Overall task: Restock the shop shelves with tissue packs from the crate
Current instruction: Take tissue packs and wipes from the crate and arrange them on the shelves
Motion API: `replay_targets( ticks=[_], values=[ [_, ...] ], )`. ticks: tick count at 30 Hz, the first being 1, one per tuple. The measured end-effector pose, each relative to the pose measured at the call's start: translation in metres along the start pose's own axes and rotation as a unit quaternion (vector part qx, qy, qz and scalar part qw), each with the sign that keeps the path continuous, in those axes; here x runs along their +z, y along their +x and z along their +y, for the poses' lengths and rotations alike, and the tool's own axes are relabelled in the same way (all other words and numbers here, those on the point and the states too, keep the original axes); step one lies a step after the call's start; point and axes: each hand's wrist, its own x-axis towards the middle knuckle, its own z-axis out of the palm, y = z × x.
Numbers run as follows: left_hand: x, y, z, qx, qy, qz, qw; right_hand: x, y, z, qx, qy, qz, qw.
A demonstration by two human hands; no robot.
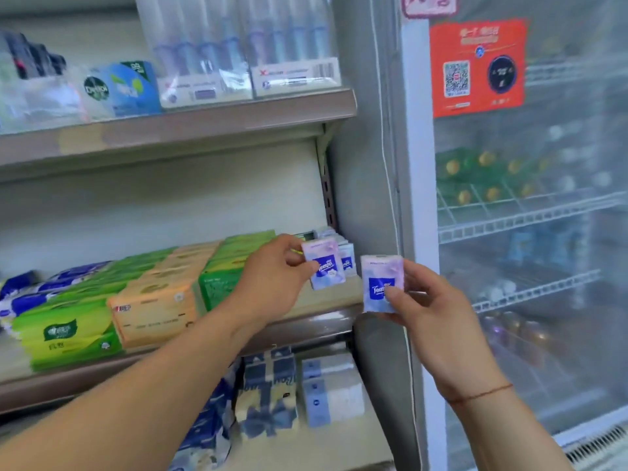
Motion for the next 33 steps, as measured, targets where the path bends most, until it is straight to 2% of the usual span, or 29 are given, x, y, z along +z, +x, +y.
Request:
replay_targets(
  ticks=[10,13,17,33],
  values=[
    [0.082,0.091,-0.027,-0.022,0.101,0.022,0.994,-0.013,0.034,0.041,0.043,0.015,0.044,0.998],
    [0.092,0.103,-0.04,-0.054,0.08,0.018,0.995,-0.006,0.036,0.048,0.056,0.054,0.055,0.995],
    [0.108,0.106,-0.047,-0.05,0.061,0.012,0.997,-0.012,0.04,0.046,0.049,0.095,0.051,0.993],
    [0.111,0.117,-0.058,-0.04,0.105,0.021,0.993,-0.014,0.039,0.047,0.049,0.132,0.037,0.989]
  ],
)
